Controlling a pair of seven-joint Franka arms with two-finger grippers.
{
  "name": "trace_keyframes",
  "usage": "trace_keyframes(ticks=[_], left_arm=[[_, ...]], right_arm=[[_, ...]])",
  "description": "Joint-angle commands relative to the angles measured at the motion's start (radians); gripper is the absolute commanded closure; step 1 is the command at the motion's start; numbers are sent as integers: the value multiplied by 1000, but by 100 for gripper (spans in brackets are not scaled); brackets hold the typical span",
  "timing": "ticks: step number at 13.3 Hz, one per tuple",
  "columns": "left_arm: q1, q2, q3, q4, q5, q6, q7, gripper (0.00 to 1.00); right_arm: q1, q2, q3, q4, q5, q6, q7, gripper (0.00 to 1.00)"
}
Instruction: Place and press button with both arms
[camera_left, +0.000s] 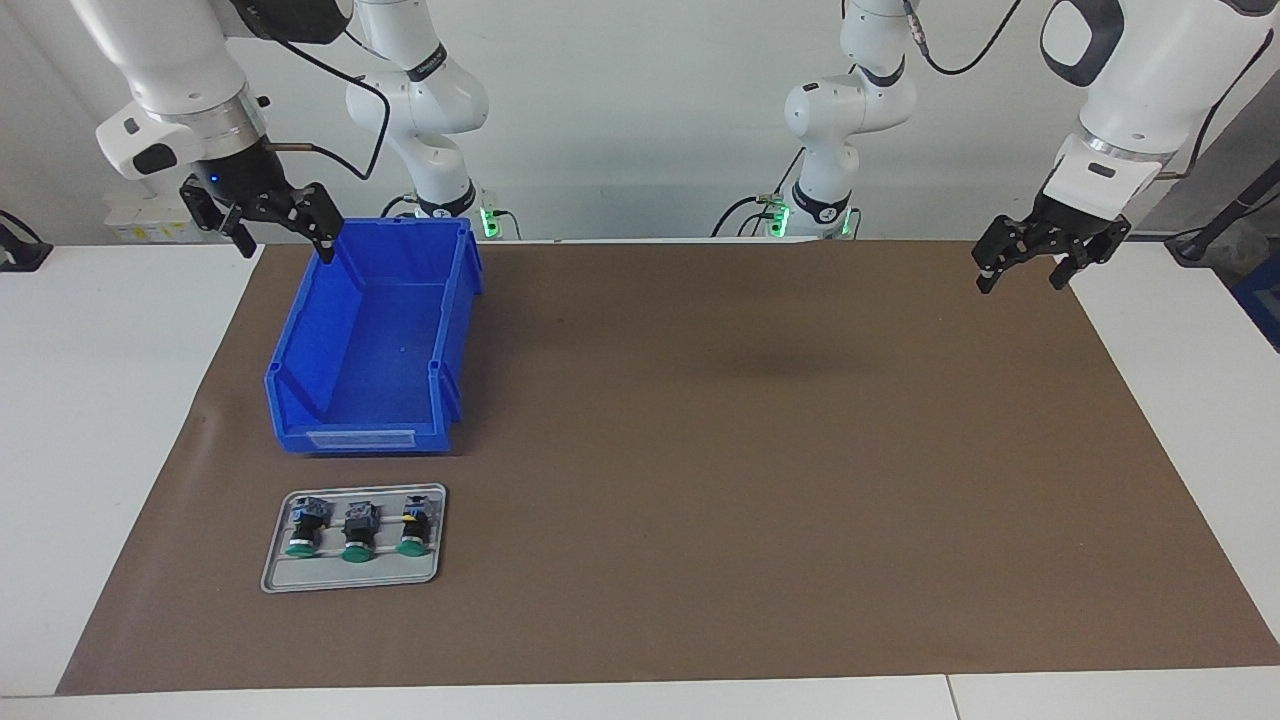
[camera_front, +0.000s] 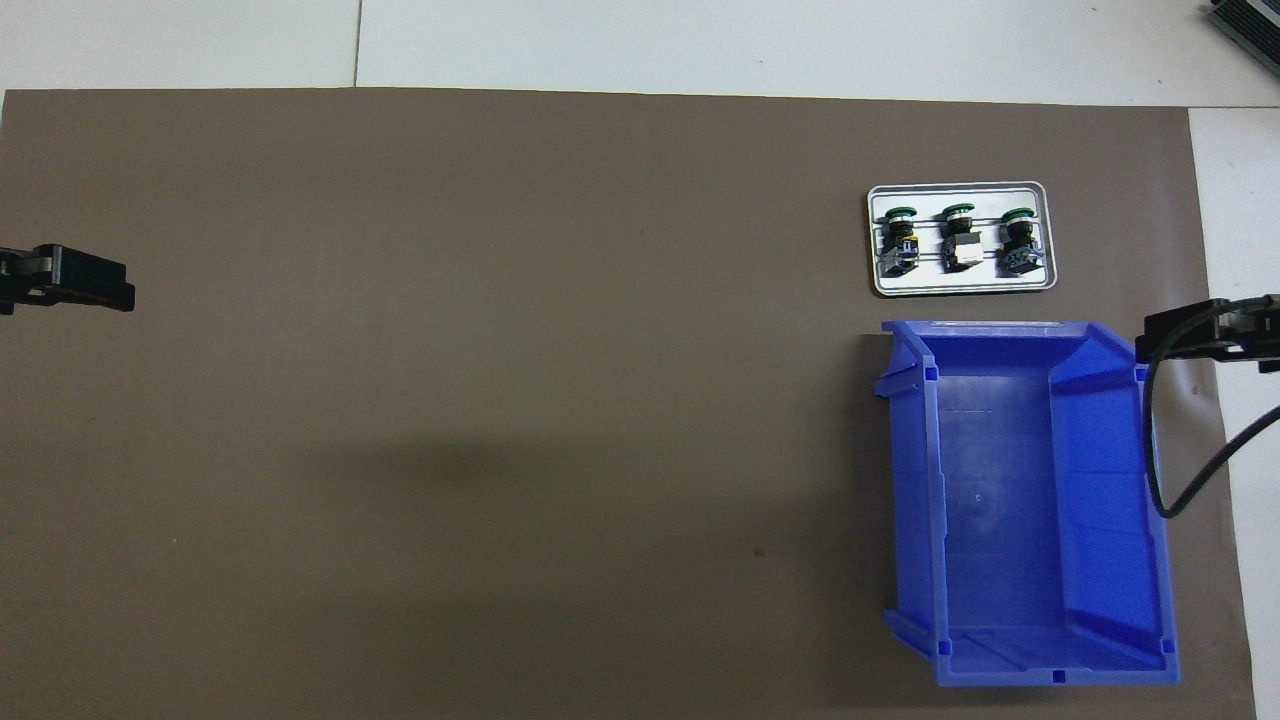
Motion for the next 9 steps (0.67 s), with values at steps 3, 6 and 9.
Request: trace_keyframes(ticks=[3,6,9], left_arm=[[7,-29,-2,-33,-8,1,-7,0],[7,-29,-2,-33,-8,1,-7,0],[4,-30,-2,-33,-8,-12,-9,0]], right_arm=[[-2,-26,4,-30,-1,15,-18,0],[-1,-28,4,-33,-1,21,-12,0],[1,-32,4,-64,-1,76,-17,0]])
